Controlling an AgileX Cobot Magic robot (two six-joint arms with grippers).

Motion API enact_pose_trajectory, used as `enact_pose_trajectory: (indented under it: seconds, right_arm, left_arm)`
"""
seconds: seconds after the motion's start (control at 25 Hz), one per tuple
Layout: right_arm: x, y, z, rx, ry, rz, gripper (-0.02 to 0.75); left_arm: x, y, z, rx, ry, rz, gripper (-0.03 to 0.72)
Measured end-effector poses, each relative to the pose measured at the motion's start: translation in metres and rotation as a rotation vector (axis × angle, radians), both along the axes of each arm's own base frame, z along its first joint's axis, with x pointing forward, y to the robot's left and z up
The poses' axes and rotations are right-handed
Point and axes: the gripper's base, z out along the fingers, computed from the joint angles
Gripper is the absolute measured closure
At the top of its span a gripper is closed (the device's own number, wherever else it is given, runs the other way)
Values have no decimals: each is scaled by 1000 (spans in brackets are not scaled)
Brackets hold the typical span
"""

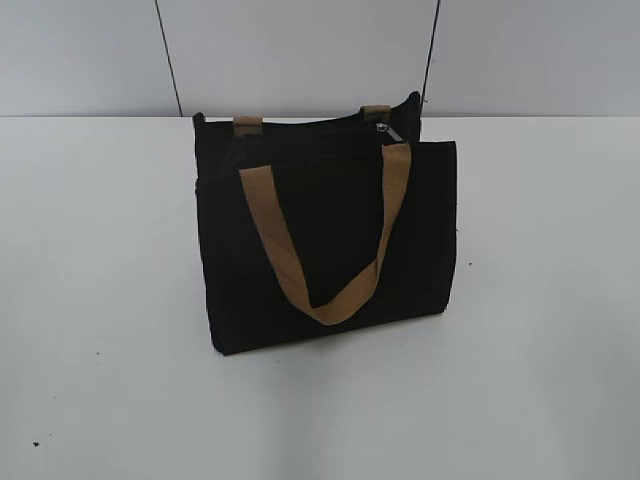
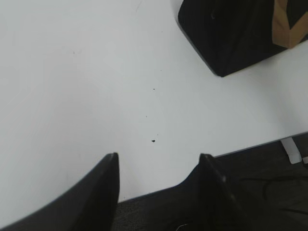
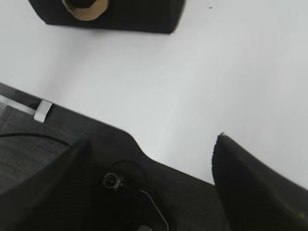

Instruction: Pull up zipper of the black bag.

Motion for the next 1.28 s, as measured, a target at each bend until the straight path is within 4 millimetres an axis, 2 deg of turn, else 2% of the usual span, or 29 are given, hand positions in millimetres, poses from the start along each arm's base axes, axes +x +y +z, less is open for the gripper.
enact_pose_trajectory:
  seconds: [0.16,0.36,0.52,0.96,1.28]
  right_arm:
    - [-23,-10,-7,-26,-98,-27,153]
    - [-34,-16,-24,-44,-158,-45,199]
    - [-34,-17,-28,-41,-190,-56,224]
    - [-33,-17,-29,-39,-194,-57,225]
    - [-33,-17,-29,-38,-195,-57,225]
  left_arm:
    - [-11,4,-11,-22,-30,-7,284]
    - [-20,8,-11,-53,-110,-11,286]
    - [-16,7,-13,-56,-149,-7,286]
    - [-13,6,-16,-58,-167,-8,286]
    - [-14,6,-16,-56,-170,28,329]
